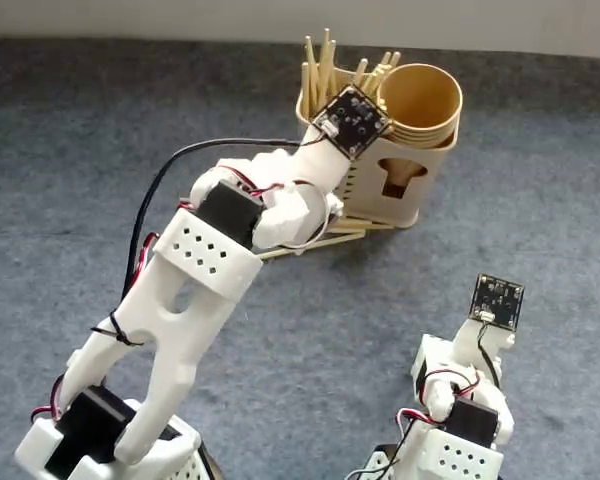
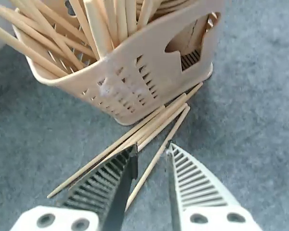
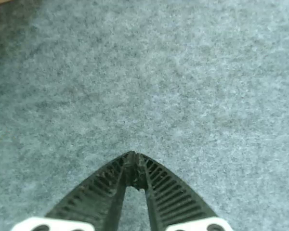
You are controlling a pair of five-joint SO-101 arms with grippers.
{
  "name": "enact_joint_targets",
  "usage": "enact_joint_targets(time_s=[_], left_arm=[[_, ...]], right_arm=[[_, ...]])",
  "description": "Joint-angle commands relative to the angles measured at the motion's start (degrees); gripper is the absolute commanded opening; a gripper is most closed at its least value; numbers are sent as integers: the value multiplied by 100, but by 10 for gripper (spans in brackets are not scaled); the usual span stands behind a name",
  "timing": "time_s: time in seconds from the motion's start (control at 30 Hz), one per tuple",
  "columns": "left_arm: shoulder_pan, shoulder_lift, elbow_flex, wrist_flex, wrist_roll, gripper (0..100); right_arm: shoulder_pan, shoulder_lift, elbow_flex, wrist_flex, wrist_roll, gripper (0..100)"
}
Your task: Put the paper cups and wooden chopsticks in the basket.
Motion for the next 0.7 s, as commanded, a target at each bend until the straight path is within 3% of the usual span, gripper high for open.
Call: enact_joint_targets(time_s=[0.0, 0.3, 0.43, 0.67], left_arm=[[-145, -75, 163, 97, -281, 111], [-1270, -585, 1051, 308, -360, 100], [-1763, -1525, 1798, 264, -369, 29], [-2563, -3266, 3635, -501, -360, 27]], right_arm=[[57, -31, 875, 31, 0, 5], [57, -31, 875, 31, 0, 5], [57, -31, 875, 31, 0, 5], [57, -31, 875, 31, 0, 5]])
